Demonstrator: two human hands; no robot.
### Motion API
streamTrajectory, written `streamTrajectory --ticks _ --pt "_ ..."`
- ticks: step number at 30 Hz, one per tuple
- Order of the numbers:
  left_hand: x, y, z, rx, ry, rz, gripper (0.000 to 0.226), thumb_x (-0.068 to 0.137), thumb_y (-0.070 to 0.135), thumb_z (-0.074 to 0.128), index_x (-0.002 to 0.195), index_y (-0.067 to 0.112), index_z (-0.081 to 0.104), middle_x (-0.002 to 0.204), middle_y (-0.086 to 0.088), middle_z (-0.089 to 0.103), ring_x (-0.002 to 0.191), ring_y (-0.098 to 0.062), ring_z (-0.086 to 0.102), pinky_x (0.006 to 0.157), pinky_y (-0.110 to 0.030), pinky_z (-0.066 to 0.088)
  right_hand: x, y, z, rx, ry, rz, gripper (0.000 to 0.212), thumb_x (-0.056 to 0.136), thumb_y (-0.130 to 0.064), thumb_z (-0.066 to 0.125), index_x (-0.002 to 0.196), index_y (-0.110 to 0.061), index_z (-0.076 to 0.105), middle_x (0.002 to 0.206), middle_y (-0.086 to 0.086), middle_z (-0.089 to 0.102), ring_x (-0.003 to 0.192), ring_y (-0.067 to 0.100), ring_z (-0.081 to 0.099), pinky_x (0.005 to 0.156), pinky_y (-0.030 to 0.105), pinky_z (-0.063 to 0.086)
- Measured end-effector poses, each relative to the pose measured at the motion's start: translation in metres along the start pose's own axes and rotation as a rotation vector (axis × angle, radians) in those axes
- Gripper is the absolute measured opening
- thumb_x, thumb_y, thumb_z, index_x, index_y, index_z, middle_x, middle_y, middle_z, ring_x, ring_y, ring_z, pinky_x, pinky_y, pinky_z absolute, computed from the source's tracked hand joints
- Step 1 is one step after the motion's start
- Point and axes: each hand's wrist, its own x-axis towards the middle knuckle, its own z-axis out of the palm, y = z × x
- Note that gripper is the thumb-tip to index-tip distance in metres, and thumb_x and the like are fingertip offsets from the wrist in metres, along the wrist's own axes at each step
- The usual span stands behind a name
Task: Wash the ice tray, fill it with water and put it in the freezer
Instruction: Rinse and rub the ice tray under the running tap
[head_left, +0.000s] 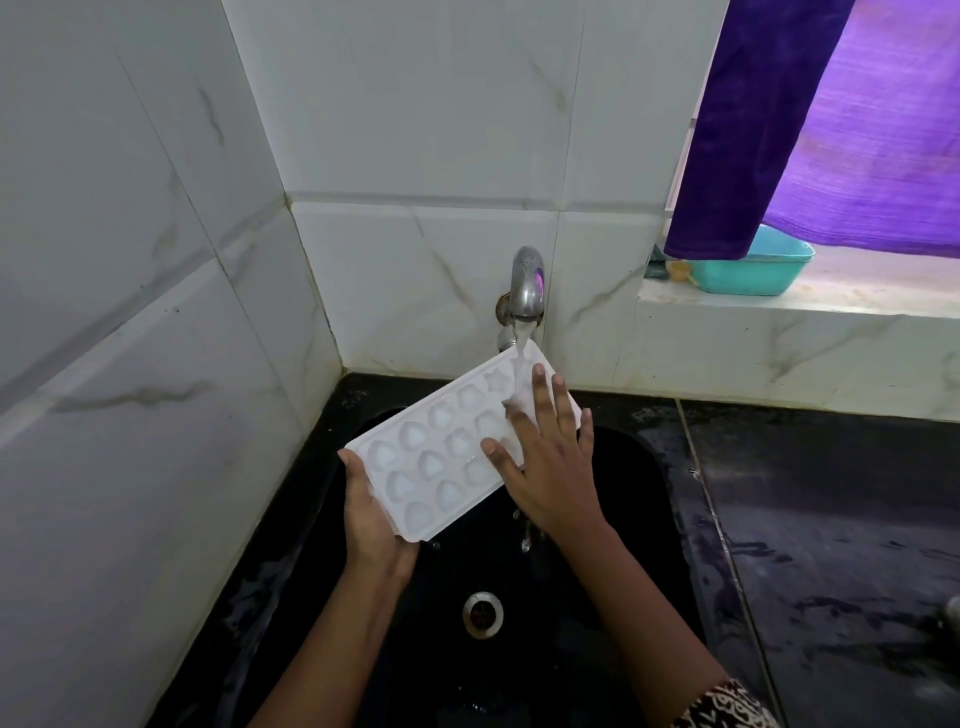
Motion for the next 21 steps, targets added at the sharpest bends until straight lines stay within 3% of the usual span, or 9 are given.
streamTrajectory --ticks 4,7,11,14,17,21 --pt "0.0 0.0 -0.003 0.004 -0.007 -0.007 0.08 0.088 0.075 0.029 0.138 0.017 0.051 0.133 -0.016 0.061 0.122 -0.036 0.058 0.101 -0.054 0.044 0.004 0.01 -0.006 -0.027 -0.001 0.021 0.049 0.093 -0.062 0.028 0.123 -0.034 0.056 0.157 -0.006 -0.009 0.141 0.01 -0.022 0.113 0.052 -0.006" --pt "0.0 0.0 -0.001 0.004 0.003 -0.006 0.082 0.086 0.076 0.031 0.138 0.017 0.05 0.131 -0.015 0.062 0.12 -0.035 0.06 0.094 -0.05 0.05 0.002 -0.001 -0.003 0.019 0.012 -0.002 0.061 0.089 -0.066 0.024 0.129 -0.03 0.052 0.159 -0.003 -0.004 0.143 0.011 -0.017 0.114 0.053 -0.002" --pt "-0.001 -0.002 -0.004 0.031 -0.002 0.003 0.08 0.087 0.076 0.029 0.136 0.018 0.053 0.13 -0.015 0.063 0.117 -0.034 0.062 0.092 -0.049 0.049 0.007 0.011 -0.008 -0.022 0.006 -0.002 0.047 0.092 -0.06 0.033 0.119 -0.032 0.06 0.159 -0.002 0.001 0.142 0.012 -0.016 0.114 0.054 -0.002" --pt "0.0 -0.006 -0.001 0.053 0.007 -0.006 0.082 0.084 0.08 0.028 0.134 0.021 0.054 0.126 -0.013 0.066 0.111 -0.033 0.065 0.081 -0.042 0.053 0.005 0.003 -0.005 -0.013 0.034 -0.006 0.058 0.089 -0.066 0.025 0.125 -0.032 0.055 0.16 -0.001 0.0 0.143 0.012 -0.016 0.113 0.053 -0.002" --pt "0.002 -0.001 -0.004 0.014 0.016 0.018 0.079 0.085 0.076 0.03 0.134 0.018 0.054 0.129 -0.013 0.064 0.118 -0.034 0.061 0.09 -0.048 0.051 0.006 0.006 -0.005 0.103 -0.074 0.035 0.06 0.089 -0.07 0.022 0.126 -0.035 0.052 0.157 -0.009 -0.012 0.138 0.004 -0.027 0.115 0.051 -0.006" --pt "0.0 -0.007 0.001 0.016 0.011 -0.012 0.078 0.086 0.076 0.029 0.134 0.019 0.054 0.129 -0.013 0.064 0.117 -0.033 0.062 0.088 -0.046 0.052 0.009 0.012 -0.009 0.017 -0.033 0.049 0.046 0.093 -0.06 0.029 0.119 -0.034 0.057 0.16 -0.002 -0.006 0.139 0.007 -0.026 0.113 0.049 -0.011"
